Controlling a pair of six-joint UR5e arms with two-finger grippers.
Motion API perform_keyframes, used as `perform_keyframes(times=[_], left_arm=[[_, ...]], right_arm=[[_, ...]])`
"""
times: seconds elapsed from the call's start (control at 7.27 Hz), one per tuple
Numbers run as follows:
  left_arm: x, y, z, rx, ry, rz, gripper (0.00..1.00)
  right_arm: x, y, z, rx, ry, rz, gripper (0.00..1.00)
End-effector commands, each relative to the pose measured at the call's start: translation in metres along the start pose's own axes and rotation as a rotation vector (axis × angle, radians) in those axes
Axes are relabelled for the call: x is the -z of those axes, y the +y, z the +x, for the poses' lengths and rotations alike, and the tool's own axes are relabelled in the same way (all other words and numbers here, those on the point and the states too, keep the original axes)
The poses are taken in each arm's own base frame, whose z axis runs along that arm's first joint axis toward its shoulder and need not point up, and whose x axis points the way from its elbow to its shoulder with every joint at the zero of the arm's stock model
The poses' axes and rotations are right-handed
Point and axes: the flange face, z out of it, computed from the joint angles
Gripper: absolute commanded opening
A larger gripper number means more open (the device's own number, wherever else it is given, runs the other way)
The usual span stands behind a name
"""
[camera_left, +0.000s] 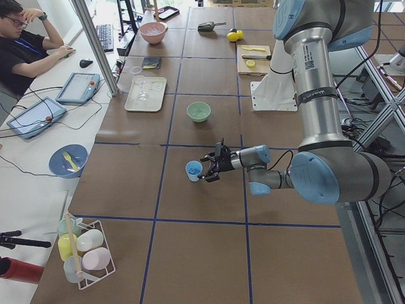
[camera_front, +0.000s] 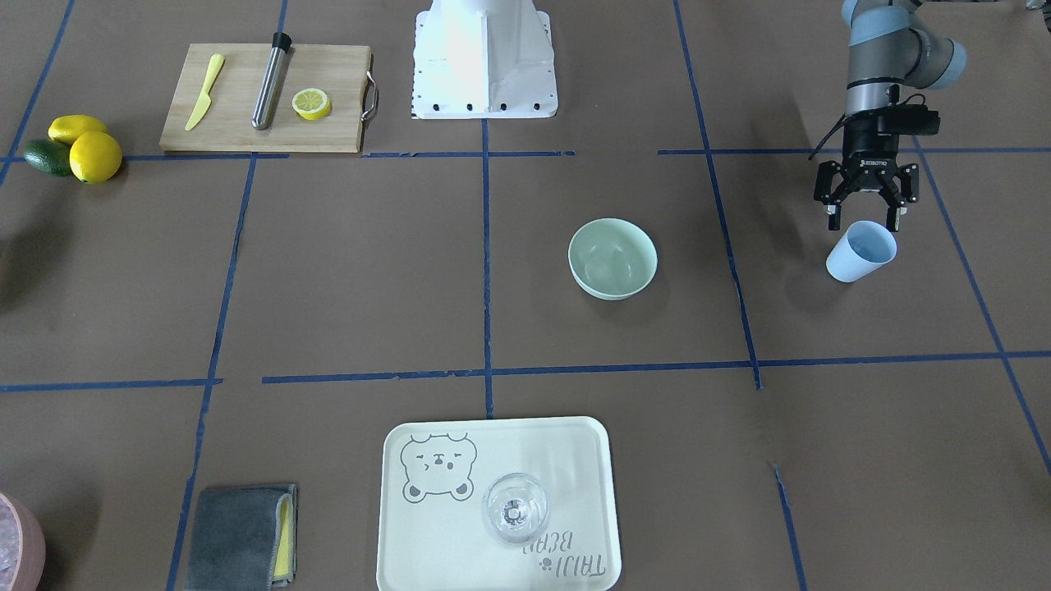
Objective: Pour ice into bowl
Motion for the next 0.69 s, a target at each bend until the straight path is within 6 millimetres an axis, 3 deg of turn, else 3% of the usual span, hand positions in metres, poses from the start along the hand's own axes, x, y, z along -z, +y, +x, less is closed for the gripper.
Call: perform_keyframes(times=[0.0, 0.28, 0.55], left_arm=[[-0.008, 0.008, 0.003, -0.002, -0.002, 0.0, 1.0], [-0.033, 0.028, 0.021, -0.006, -0.006, 0.004, 1.0], [-0.041, 0.011, 0.008, 0.012, -0.038, 0.037, 0.98]], right_arm=[[0.001, -0.001, -0.001, -0.002, 0.0, 0.002, 1.0], [0.002, -0.003, -0.001, -0.006, 0.001, 0.004, 1.0], [0.003, -0.006, -0.002, -0.006, 0.003, 0.007, 1.0]])
